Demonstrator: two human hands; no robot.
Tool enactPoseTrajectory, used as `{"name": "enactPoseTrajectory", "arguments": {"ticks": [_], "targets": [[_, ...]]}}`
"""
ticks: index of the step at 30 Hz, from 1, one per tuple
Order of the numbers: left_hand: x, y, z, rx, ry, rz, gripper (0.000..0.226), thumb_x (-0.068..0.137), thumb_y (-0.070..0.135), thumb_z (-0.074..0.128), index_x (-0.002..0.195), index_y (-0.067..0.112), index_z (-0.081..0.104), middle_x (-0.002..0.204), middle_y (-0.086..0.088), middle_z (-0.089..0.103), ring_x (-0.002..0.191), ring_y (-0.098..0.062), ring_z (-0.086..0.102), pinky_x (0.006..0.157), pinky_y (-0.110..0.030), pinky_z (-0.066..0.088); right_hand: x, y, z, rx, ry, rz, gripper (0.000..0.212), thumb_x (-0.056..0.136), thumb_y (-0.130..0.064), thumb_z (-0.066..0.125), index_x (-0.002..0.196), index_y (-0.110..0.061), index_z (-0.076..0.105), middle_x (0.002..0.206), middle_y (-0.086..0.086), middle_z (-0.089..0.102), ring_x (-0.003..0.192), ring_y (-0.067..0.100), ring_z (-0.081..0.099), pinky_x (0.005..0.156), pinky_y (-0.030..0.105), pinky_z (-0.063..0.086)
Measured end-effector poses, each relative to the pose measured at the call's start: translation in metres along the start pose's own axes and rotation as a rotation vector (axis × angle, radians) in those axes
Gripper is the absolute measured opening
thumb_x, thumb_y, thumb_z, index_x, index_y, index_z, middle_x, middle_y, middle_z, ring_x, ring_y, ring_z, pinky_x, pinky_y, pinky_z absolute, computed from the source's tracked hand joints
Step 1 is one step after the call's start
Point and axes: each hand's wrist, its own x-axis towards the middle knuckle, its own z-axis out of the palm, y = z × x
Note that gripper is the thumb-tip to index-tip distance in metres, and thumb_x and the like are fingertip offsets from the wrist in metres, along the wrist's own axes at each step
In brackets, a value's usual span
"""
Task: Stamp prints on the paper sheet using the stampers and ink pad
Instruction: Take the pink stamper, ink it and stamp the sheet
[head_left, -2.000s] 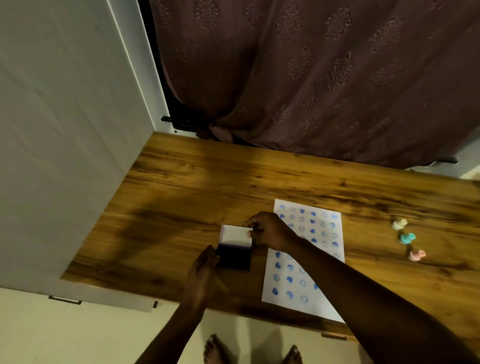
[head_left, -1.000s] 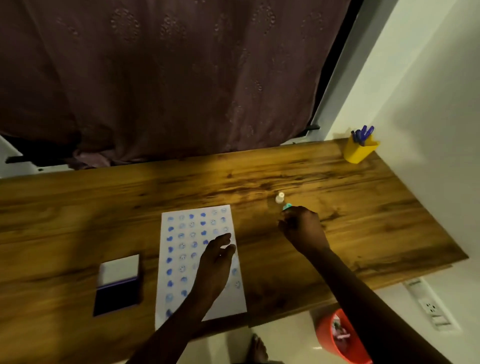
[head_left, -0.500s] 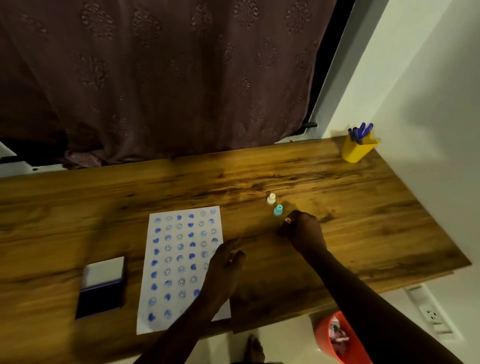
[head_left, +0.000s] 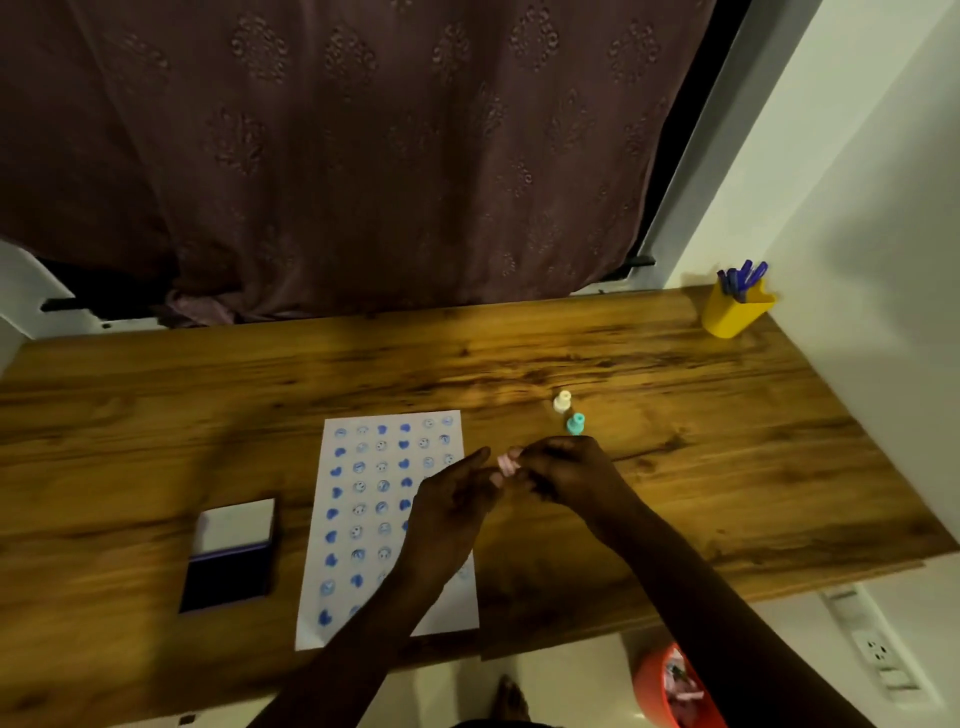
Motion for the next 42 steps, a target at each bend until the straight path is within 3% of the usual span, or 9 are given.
{"name": "enactPoseTrajectory", "arguments": {"ticks": [3, 7, 10, 14, 19, 24, 28, 31, 42], "targets": [[-0.007, 0.0, -0.014, -0.189, 0.061, 0.014, 0.032, 0.092, 0.003, 0.073, 0.112, 0.028, 0.074, 0.107, 0.002, 0.08, 0.107, -0.025, 0.075, 0.097, -0.05, 0.06, -0.004, -0.002, 0.022, -0.014, -0.098, 0.023, 0.019, 0.086, -0.036, 0.08, 0.089, -0.018, 0.082, 0.083, 0.005, 0.079, 0.072, 0.012, 0.071, 0.066, 0.026, 0.056], [-0.023, -0.005, -0.04, -0.235, 0.128, 0.014, 0.032, 0.09, 0.006, 0.077, 0.106, 0.034, 0.078, 0.103, 0.011, 0.082, 0.095, -0.008, 0.078, 0.075, -0.023, 0.063, -0.008, -0.005, 0.046, -0.035, -0.21, -0.053, 0.015, 0.088, -0.03, 0.079, 0.099, -0.02, 0.082, 0.097, 0.006, 0.08, 0.087, 0.021, 0.074, 0.077, 0.03, 0.059], [-0.033, -0.009, -0.07, -0.29, 0.169, -0.008, 0.024, 0.089, 0.021, 0.079, 0.112, 0.026, 0.077, 0.107, -0.001, 0.082, 0.098, -0.02, 0.079, 0.08, -0.032, 0.065, -0.007, -0.01, 0.065, -0.087, -0.252, -0.164, 0.022, 0.09, -0.015, 0.076, 0.112, -0.018, 0.079, 0.108, 0.002, 0.08, 0.102, 0.021, 0.074, 0.083, 0.031, 0.062], [-0.045, -0.013, -0.116, -0.3, 0.297, -0.014, 0.008, 0.086, 0.025, 0.08, 0.093, 0.029, 0.082, 0.095, -0.001, 0.084, 0.091, -0.019, 0.081, 0.078, -0.029, 0.065, -0.003, -0.023, 0.099, -0.188, -0.24, -0.255, 0.024, 0.089, -0.016, 0.078, 0.113, -0.014, 0.079, 0.105, 0.0, 0.08, 0.093, 0.017, 0.076, 0.074, 0.028, 0.062], [-0.063, -0.033, -0.189, -0.28, 0.473, -0.046, 0.013, 0.094, 0.03, 0.072, 0.099, 0.02, 0.08, 0.087, -0.008, 0.081, 0.079, -0.02, 0.078, 0.064, -0.027, 0.061, -0.004, -0.021, 0.169, -0.557, -0.25, -0.397, 0.026, 0.085, -0.042, 0.08, 0.105, -0.024, 0.078, 0.098, -0.01, 0.077, 0.089, 0.002, 0.072, 0.078, 0.022, 0.06], [-0.084, -0.055, -0.249, -0.286, 0.65, -0.038, 0.008, 0.095, 0.024, 0.073, 0.094, 0.023, 0.081, 0.092, -0.003, 0.083, 0.086, -0.019, 0.08, 0.074, -0.029, 0.065, -0.009, -0.004, 0.247, -0.763, -0.348, -0.528, 0.022, 0.097, -0.04, 0.065, 0.088, -0.02, 0.071, 0.08, -0.008, 0.072, 0.071, 0.004, 0.065, 0.063, 0.012, 0.045], [-0.101, -0.067, -0.28, -0.257, 0.661, -0.016, 0.018, 0.096, 0.017, 0.071, 0.088, 0.03, 0.082, 0.089, -0.004, 0.082, 0.083, -0.02, 0.08, 0.072, -0.03, 0.062, -0.004, 0.016, 0.289, -0.992, -0.341, -0.638, 0.023, 0.102, -0.034, 0.056, 0.113, -0.017, 0.068, 0.112, 0.006, 0.074, 0.101, 0.02, 0.07, 0.089, 0.026, 0.054], [-0.108, -0.073, -0.292, -0.332, 0.676, -0.038, 0.017, 0.095, 0.011, 0.071, 0.095, 0.024, 0.082, 0.09, -0.007, 0.083, 0.082, -0.02, 0.08, 0.07, -0.026, 0.063, 0.0, 0.024, 0.307, -1.118, -0.373, -0.64, 0.024, 0.099, -0.027, 0.062, 0.12, -0.014, 0.066, 0.124, 0.009, 0.069, 0.116, 0.026, 0.065, 0.097, 0.033, 0.052], [-0.104, -0.085, -0.305, -0.36, 0.613, -0.075, 0.016, 0.094, 0.018, 0.073, 0.092, 0.03, 0.083, 0.094, -0.006, 0.083, 0.087, -0.023, 0.08, 0.071, -0.025, 0.063, -0.003, 0.04, 0.329, -1.407, -0.338, -0.572, 0.034, 0.097, -0.022, 0.066, 0.13, -0.013, 0.062, 0.137, 0.011, 0.062, 0.126, 0.028, 0.059, 0.109, 0.038, 0.049]]}}
